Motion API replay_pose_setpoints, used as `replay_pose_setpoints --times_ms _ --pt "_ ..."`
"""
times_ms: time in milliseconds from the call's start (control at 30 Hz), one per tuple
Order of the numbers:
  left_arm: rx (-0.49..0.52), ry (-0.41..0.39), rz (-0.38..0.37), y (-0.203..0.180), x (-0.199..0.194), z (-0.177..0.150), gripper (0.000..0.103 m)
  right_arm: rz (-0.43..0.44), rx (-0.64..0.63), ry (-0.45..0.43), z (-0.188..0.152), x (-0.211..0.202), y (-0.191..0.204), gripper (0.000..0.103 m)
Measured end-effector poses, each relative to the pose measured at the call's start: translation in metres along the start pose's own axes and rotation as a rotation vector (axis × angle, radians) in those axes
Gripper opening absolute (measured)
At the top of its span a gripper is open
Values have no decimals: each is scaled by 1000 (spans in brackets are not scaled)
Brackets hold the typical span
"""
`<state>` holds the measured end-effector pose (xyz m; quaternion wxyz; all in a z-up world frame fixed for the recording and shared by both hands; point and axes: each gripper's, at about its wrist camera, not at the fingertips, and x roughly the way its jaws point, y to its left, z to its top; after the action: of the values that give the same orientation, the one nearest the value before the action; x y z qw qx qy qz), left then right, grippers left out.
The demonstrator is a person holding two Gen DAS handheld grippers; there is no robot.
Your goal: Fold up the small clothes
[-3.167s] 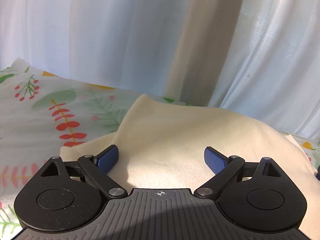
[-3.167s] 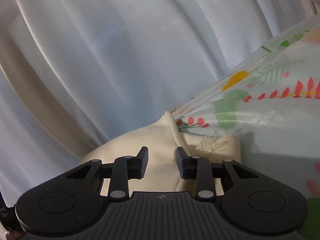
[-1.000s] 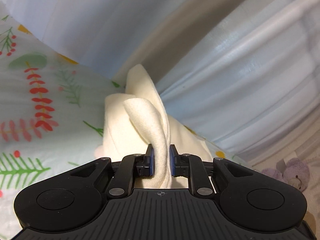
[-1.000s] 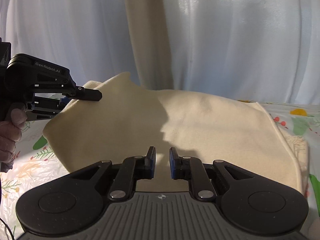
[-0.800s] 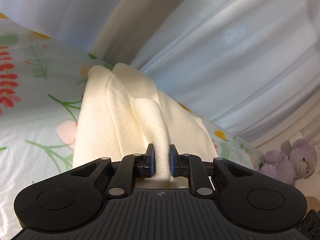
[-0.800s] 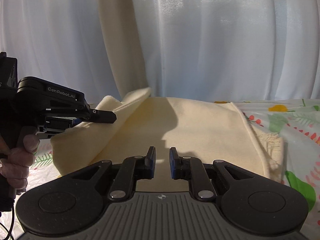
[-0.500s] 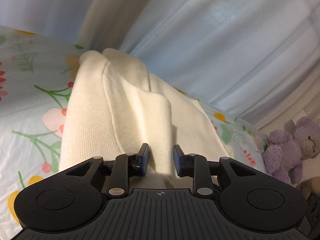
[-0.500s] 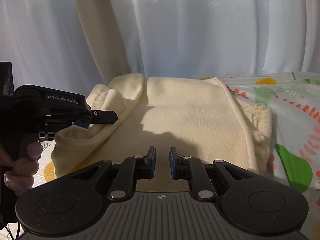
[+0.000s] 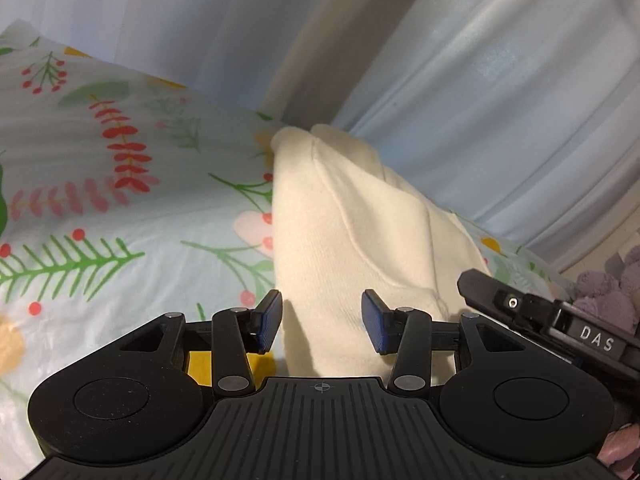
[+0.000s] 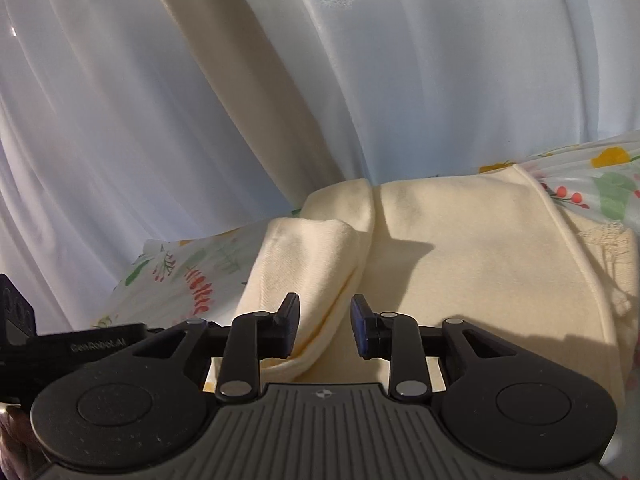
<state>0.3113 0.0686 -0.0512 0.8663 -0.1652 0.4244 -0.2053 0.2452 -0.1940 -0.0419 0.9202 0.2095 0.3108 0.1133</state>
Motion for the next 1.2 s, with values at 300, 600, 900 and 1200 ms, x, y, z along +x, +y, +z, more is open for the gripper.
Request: replay_pose_setpoints --times_ms 300,600,900,1200 --pt "12 45 -16 2 18 -10 49 25 148 170 4 54 -19 62" --pt "51 44 0 -5 26 -14 53 71 186 170 19 86 -26 43" --pt "141 -29 -21 -34 -9 -19 56 -32 -68 -8 28 42 -8 12" --pt "133 112 -37 -49 38 -30 57 -155 36 48 17 25 -76 16"
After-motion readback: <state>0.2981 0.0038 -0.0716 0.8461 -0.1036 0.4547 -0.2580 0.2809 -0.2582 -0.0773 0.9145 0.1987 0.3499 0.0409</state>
